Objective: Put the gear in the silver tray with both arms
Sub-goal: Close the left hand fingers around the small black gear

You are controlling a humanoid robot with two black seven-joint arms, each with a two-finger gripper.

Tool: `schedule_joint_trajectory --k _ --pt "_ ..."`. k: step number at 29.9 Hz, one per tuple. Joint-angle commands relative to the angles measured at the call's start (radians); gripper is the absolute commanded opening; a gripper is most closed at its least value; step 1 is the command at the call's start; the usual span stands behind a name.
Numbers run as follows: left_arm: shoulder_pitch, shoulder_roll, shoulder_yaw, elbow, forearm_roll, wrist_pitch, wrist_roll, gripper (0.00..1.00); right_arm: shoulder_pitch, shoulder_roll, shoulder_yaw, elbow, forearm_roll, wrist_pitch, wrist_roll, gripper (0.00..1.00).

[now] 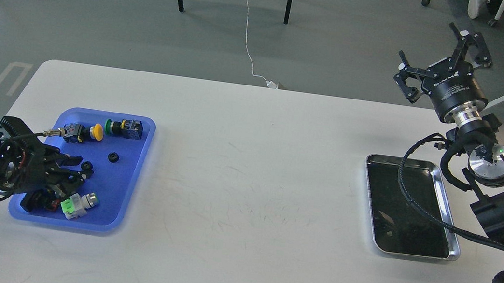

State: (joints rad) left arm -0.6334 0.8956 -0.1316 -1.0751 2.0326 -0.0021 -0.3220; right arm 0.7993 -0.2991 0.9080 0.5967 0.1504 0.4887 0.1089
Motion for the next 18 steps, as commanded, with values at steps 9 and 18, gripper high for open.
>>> schedule_joint_trajectory --k 9,18 --pt "-0.003 -0.001 -0.002 0.0 -0.005 -0.001 0.001 0.42 0.0 0.002 0.0 0.0 0.0 0.0 0.0 1.0" --pt "-0.014 -0.001 -0.005 0.0 -0.009 -0.001 0.004 0.44 0.0 0.003 -0.001 0.0 -0.005 0.0 0.0 1.0"
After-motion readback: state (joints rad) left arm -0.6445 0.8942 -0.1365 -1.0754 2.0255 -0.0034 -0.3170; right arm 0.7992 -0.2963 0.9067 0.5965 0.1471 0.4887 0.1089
